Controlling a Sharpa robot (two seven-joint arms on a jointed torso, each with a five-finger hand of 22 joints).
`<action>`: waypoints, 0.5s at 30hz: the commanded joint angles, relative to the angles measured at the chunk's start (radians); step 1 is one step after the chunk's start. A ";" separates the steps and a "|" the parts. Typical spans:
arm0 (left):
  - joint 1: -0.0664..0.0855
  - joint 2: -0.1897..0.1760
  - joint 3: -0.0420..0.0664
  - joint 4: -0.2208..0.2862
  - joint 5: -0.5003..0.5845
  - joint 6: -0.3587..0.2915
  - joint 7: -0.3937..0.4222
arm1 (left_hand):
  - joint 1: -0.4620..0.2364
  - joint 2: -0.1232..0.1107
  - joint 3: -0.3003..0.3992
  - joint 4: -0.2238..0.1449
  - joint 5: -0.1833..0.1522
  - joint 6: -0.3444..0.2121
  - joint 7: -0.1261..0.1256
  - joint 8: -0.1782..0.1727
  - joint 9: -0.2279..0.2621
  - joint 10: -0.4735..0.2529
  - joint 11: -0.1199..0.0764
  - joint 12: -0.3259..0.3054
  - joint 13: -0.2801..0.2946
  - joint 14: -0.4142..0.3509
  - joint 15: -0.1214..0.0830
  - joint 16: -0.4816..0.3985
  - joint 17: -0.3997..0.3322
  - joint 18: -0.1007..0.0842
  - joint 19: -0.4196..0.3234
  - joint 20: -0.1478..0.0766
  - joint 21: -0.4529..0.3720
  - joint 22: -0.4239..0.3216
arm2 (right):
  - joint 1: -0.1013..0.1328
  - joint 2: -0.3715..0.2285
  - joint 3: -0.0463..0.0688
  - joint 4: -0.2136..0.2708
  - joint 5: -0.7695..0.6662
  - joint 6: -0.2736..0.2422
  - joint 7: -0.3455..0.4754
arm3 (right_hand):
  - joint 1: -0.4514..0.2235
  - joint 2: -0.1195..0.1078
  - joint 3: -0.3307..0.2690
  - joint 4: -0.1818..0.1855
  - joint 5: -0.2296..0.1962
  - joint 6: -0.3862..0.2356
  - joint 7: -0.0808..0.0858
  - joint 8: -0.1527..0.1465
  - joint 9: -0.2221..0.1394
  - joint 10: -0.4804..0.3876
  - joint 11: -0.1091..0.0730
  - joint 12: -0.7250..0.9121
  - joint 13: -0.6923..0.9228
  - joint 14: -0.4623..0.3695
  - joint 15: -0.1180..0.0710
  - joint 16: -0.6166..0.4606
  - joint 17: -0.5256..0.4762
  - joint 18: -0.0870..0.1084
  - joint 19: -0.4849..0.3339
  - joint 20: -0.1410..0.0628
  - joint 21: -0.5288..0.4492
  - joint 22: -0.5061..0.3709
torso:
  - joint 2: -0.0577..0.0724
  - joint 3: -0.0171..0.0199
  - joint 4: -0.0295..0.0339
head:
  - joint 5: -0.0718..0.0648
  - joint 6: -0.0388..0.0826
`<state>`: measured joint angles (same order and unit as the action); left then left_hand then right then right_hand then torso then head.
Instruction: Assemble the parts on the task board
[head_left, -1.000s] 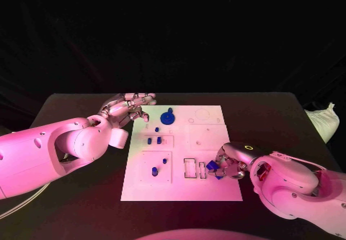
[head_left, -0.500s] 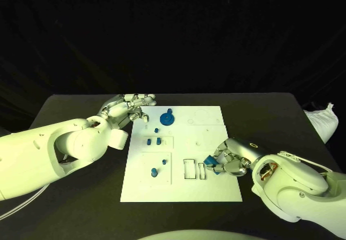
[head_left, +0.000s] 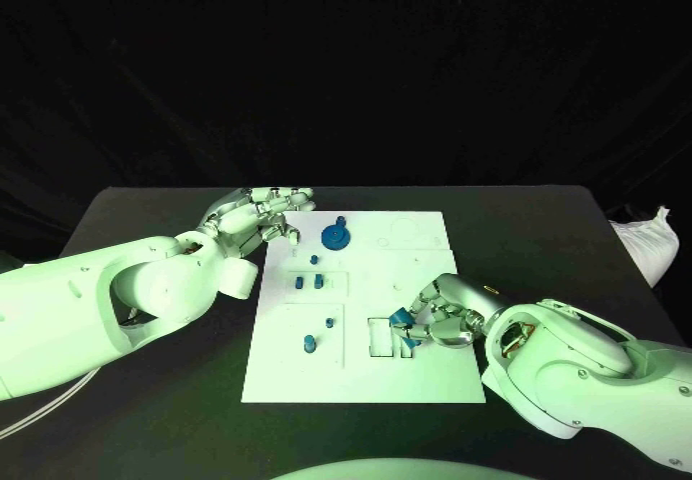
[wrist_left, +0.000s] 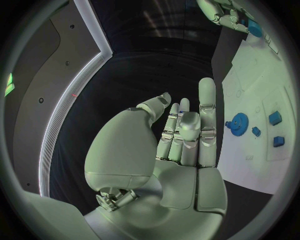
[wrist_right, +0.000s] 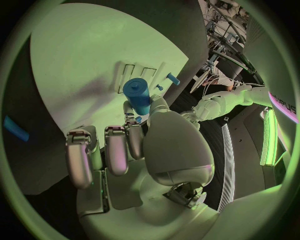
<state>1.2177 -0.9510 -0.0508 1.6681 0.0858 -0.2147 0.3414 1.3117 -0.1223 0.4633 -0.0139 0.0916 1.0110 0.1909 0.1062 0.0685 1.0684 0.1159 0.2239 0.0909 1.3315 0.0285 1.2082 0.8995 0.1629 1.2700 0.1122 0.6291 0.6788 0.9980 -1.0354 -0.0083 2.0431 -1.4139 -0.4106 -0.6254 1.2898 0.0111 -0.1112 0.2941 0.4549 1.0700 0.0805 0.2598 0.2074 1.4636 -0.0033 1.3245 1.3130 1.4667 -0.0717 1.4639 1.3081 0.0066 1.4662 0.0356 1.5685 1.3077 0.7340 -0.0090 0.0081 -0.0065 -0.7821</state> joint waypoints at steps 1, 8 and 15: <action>0.000 0.001 0.000 0.004 0.002 0.022 0.003 | 0.001 0.011 -0.008 0.000 -0.003 -0.007 0.001 0.003 0.001 -0.006 0.001 0.001 0.001 -0.007 -0.002 0.000 -0.001 0.019 0.000 0.010 -0.004 -0.001 | -0.001 0.021 0.000 -0.005 0.051 0.039 -0.039 | -0.041 0.024 -0.020 -0.002 0.007 0.030 -0.016 0.019 0.046 0.001 -0.009 -0.011 0.061 0.069 -0.008 0.002 0.062 -0.007 0.105 -0.005 0.002 0.263 | 0.001 0.0009 -0.0006 | 0.001 -0.001; 0.000 0.001 0.001 0.007 0.002 0.023 0.003 | 0.001 0.011 -0.008 0.000 -0.003 -0.007 0.001 0.003 0.001 -0.006 0.001 0.001 0.001 -0.007 -0.002 0.000 -0.001 0.019 0.000 0.010 -0.004 -0.001 | -0.001 0.062 -0.002 -0.023 0.064 0.073 -0.072 | -0.075 0.038 -0.038 -0.004 0.009 0.050 -0.026 0.029 0.060 0.004 -0.017 -0.017 0.062 0.069 -0.014 0.003 0.063 -0.007 0.105 -0.010 0.002 0.263 | 0.000 0.0005 -0.0014 | 0.002 -0.002; 0.000 0.001 0.001 0.010 0.002 0.024 0.002 | 0.001 0.011 -0.008 0.000 -0.003 -0.007 0.001 0.003 0.001 -0.006 0.001 0.001 0.001 -0.007 -0.002 0.000 -0.001 0.019 0.000 0.010 -0.004 -0.001 | -0.002 0.087 -0.002 -0.034 0.065 0.091 -0.092 | -0.079 0.039 -0.043 -0.004 0.008 0.055 -0.029 0.032 0.064 0.004 -0.019 -0.020 0.061 0.069 -0.015 0.003 0.063 -0.007 0.105 -0.012 0.002 0.263 | 0.000 0.0015 -0.0009 | 0.007 -0.005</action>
<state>1.2177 -0.9512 -0.0509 1.6743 0.0858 -0.2114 0.3399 1.3117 -0.1223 0.4634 -0.0139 0.0916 1.0110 0.1910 0.1062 0.0685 1.0685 0.1159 0.2239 0.0907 1.3315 0.0285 1.2082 0.8996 0.1629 1.2700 0.1122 0.6292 0.6789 0.9972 -0.9507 -0.0106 2.0098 -1.3560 -0.3552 -0.6812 1.2194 0.0514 -0.1494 0.2911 0.4601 1.0804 0.0894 0.2867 0.2726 1.4636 -0.0106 1.3022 1.3221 1.4666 -0.0789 1.4639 1.3079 0.0066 1.4662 0.0286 1.5685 1.3075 0.7347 -0.0075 0.0069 -0.0013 -0.7860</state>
